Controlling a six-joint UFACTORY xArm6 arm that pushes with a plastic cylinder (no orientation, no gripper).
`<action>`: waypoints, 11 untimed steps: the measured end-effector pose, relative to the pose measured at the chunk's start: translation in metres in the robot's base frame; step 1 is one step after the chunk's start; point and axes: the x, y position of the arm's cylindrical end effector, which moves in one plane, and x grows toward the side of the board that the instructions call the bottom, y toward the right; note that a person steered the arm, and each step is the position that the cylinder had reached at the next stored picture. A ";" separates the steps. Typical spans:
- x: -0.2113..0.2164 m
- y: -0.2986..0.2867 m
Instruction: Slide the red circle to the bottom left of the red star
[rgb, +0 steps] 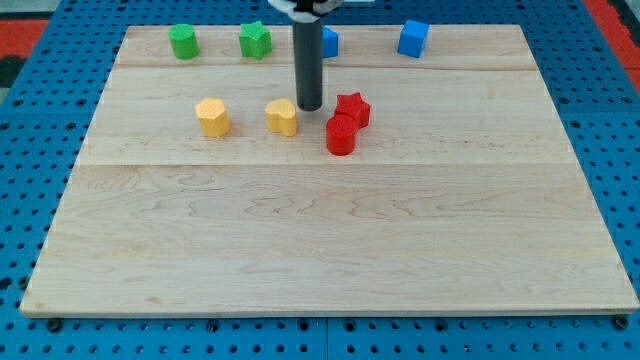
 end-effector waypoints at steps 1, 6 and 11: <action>0.010 0.001; -0.006 0.072; 0.004 0.052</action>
